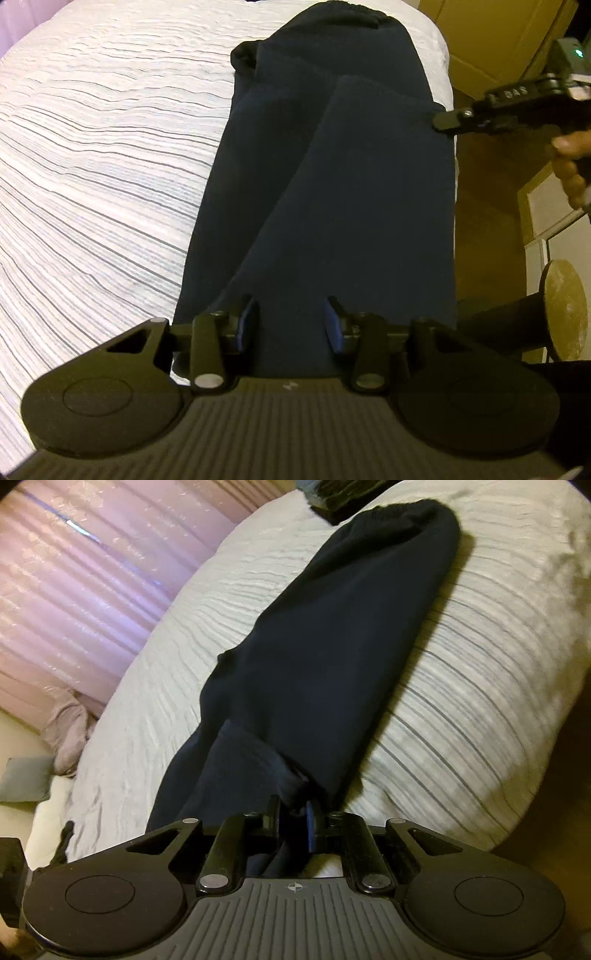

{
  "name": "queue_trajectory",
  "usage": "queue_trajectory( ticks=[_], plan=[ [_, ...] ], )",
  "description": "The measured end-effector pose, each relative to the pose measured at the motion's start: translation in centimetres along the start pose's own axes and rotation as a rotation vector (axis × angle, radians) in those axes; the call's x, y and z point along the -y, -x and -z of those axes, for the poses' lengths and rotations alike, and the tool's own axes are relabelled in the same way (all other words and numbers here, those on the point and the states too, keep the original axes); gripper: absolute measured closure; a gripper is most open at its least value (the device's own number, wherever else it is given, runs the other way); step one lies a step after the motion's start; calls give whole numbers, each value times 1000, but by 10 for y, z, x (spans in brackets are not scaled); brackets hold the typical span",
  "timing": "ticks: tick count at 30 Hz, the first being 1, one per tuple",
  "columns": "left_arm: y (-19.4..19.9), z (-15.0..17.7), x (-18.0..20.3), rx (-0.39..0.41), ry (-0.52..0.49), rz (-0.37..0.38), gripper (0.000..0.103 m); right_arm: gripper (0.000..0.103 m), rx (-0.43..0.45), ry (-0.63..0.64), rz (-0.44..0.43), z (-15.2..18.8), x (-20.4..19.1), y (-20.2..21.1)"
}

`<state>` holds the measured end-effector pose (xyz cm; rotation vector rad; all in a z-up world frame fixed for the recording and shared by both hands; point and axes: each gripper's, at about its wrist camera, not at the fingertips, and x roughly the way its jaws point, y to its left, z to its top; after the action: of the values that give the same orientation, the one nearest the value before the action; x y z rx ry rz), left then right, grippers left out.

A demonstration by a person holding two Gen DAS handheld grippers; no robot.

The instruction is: Fold clothes

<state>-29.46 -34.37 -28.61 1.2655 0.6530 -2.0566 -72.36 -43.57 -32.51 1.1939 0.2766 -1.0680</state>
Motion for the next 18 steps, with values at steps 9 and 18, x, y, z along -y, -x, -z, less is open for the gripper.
queue_trajectory(
  ticks=[9, 18],
  plan=[
    [47, 43, -29, 54, 28, -7, 65, 42, 49, 53, 70, 46, -58, 40],
    [54, 63, -43, 103, -63, 2, 63, 42, -100, 389, -31, 131, -145, 1]
  ],
)
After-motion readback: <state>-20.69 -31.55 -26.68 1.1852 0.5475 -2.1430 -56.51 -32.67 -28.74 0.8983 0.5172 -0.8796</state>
